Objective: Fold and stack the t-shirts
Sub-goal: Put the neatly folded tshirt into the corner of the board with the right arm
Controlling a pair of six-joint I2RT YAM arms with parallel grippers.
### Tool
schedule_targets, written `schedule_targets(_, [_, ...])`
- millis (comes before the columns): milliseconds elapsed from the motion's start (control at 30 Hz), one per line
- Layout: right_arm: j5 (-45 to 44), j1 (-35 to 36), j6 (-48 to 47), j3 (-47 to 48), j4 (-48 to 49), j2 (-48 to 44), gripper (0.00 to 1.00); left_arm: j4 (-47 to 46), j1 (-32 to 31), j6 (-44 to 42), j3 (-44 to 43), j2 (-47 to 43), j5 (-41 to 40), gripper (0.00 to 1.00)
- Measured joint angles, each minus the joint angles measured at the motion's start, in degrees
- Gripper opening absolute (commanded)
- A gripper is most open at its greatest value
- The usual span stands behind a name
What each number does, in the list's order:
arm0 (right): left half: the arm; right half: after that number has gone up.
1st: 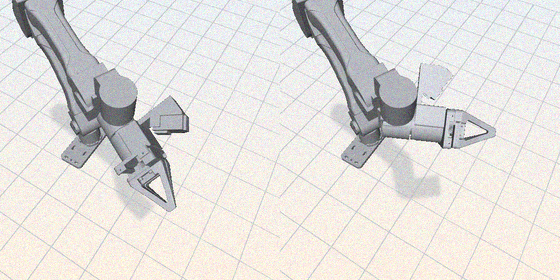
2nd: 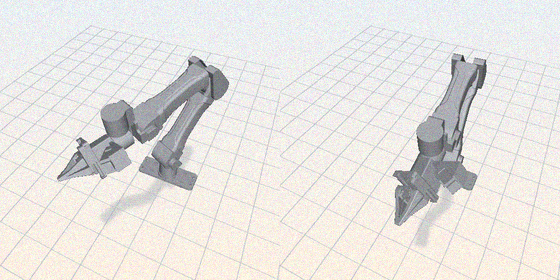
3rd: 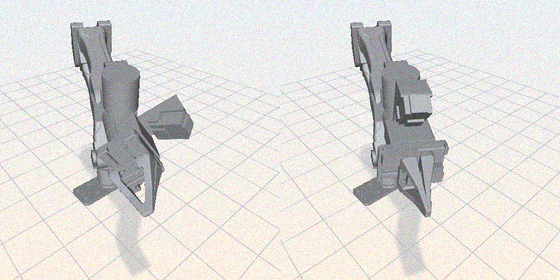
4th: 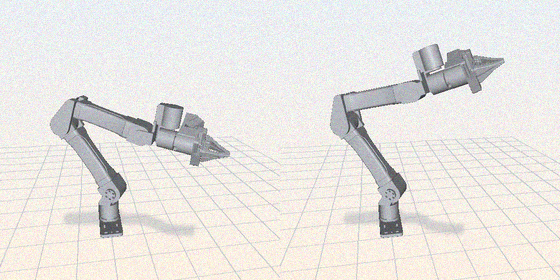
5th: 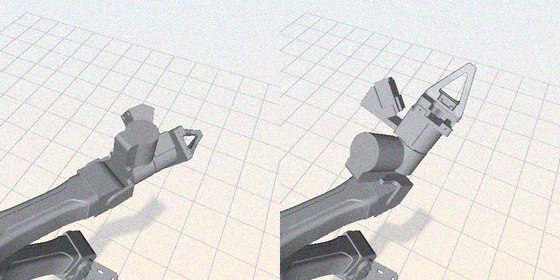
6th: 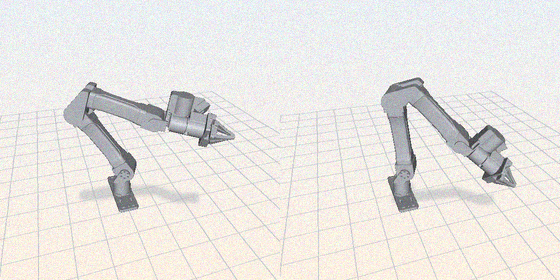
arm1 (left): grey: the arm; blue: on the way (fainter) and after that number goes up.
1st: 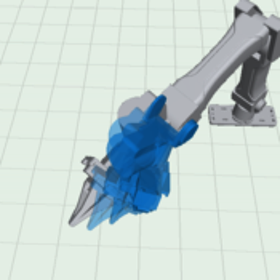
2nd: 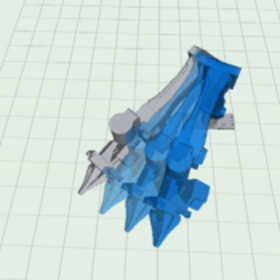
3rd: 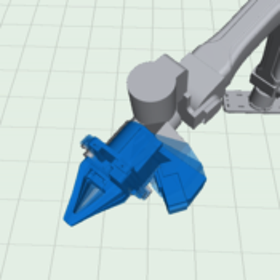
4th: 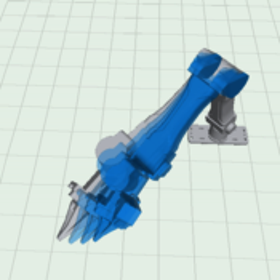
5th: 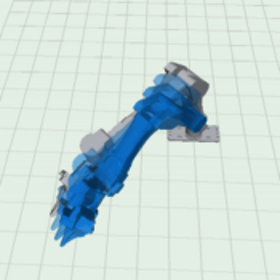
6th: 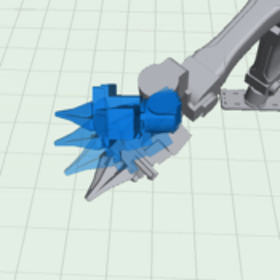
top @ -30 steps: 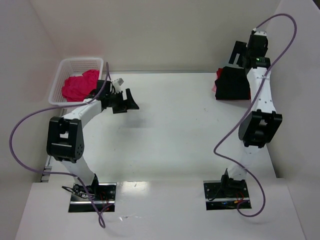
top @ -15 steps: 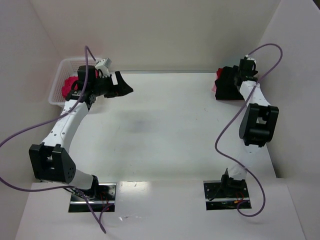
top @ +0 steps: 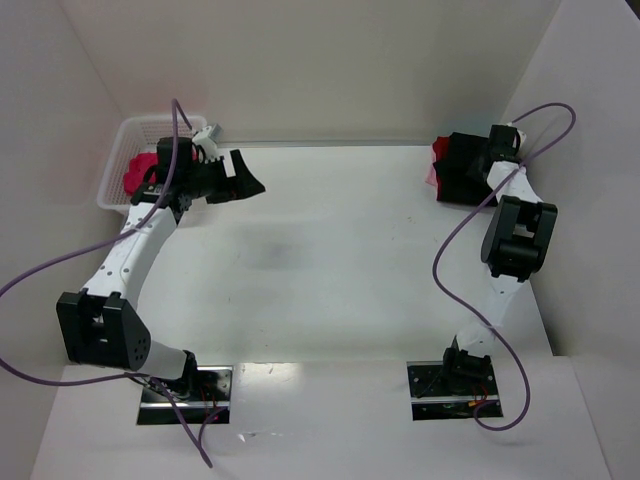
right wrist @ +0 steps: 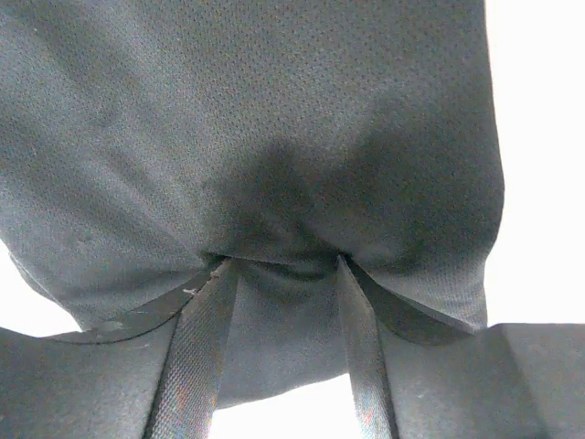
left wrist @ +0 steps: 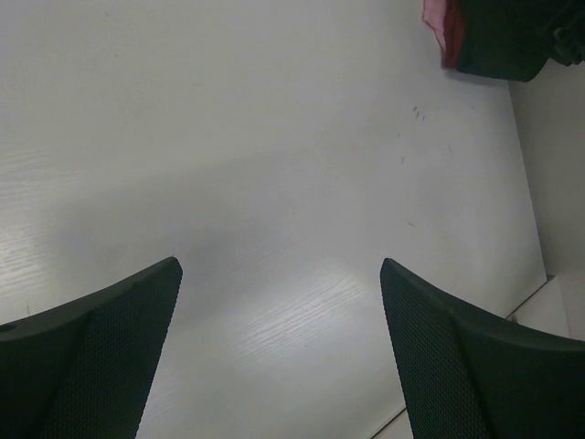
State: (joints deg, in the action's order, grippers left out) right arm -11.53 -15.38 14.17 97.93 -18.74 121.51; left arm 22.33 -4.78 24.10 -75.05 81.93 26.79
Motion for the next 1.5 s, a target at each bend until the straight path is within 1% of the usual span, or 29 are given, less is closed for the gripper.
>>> schedule_targets(33, [0.22,0.0,0.11,0.0,-0.07,-0.02,0.56,-0.04,0.0,0.0,0.35,0.0,-0.02,0.97])
schedule_targets(67, [0.46,0.0,0.22,0.0,-0.07,-0.15,0.62,0.0,0.0,0.0,0.66,0.0,-0.02,0.97])
schedule_targets(100, [1.01,0.0,0.48,0.0,-0.11,-0.44,0.63,-0.04,0.0,0.04,0.96,0.0,-0.04,0.97])
schedule_targets(300, [3.21,0.48,0.66,0.57,-0.11,-5.81,0.62,-0.96,0.0,0.26,1.99,-0.07,0.31,0.97])
schedule_targets(367, [3.48,0.61,1.27,2.62,0.2,-7.39,0.57,-1.27,0.0,0.31,2.12,-0.07,0.59,0.98])
schedule_targets(400, [3.72,0.61,1.7,4.2,0.37,-7.76,0.5,-1.53,0.0,0.31,2.19,-0.07,0.68,0.98])
schedule_targets(500, [4.66,0.79,3.34,8.72,2.05,-7.67,0.4,-1.97,0.0,0.26,2.21,-0.09,0.81,0.98])
schedule_targets(533, [4.63,0.96,3.87,9.86,2.29,-7.41,0.31,-2.08,0.0,0.24,2.21,-0.15,0.81,0.98])
schedule_targets(567, [4.24,1.22,4.22,10.97,2.43,-6.69,0.28,-2.21,0.0,0.15,2.21,-0.28,0.81,0.98])
schedule_targets(667, [1.6,2.47,5.44,16.41,2.32,-2.12,0.22,-2.19,0.0,-0.13,2.21,-1.11,0.52,0.98])
schedule_targets(733, [-0.22,3.5,6.21,20.83,0.92,2.75,0.19,-2.05,0.0,-0.24,2.21,-1.97,0.42,0.98])
schedule_targets(800, [-1.75,4.24,7.08,23.63,-0.48,7.43,0.19,-1.9,0.0,-0.24,2.32,-2.97,0.24,0.98])
schedule_targets(967, [-6.34,5.68,7.89,24.57,-5.11,16.0,0.19,-1.49,0.0,-0.2,3.04,-4.76,0.11,0.99])
schedule_targets(1100, [-8.66,6.03,7.98,31.26,-8.26,22.43,0.23,-1.01,0.0,-0.11,3.32,-4.79,0.2,0.99])
schedule_targets(1300, [-10.38,6.25,7.37,36.22,-8.79,23.45,0.35,-0.68,0.0,0.07,3.32,-4.79,0.87,0.99])
schedule_targets(1333, [-10.45,6.25,7.17,37.07,-8.87,23.54,0.49,-0.63,0.0,0.07,3.32,-4.79,1.03,0.99])
schedule_targets(1433, [-9.99,6.25,6.47,39.56,-9.31,23.58,0.67,-0.5,0.0,0.07,3.39,-4.85,1.27,0.99])
schedule_targets(1467, [-9.62,6.38,6.12,40.0,-9.2,23.34,0.76,-0.55,0.0,0.09,3.58,-5.01,1.33,0.99])
schedule_targets(1500, [-8.94,6.47,5.86,39.82,-9.31,22.62,0.8,-0.55,0.0,0.07,3.89,-5.22,1.44,0.99])
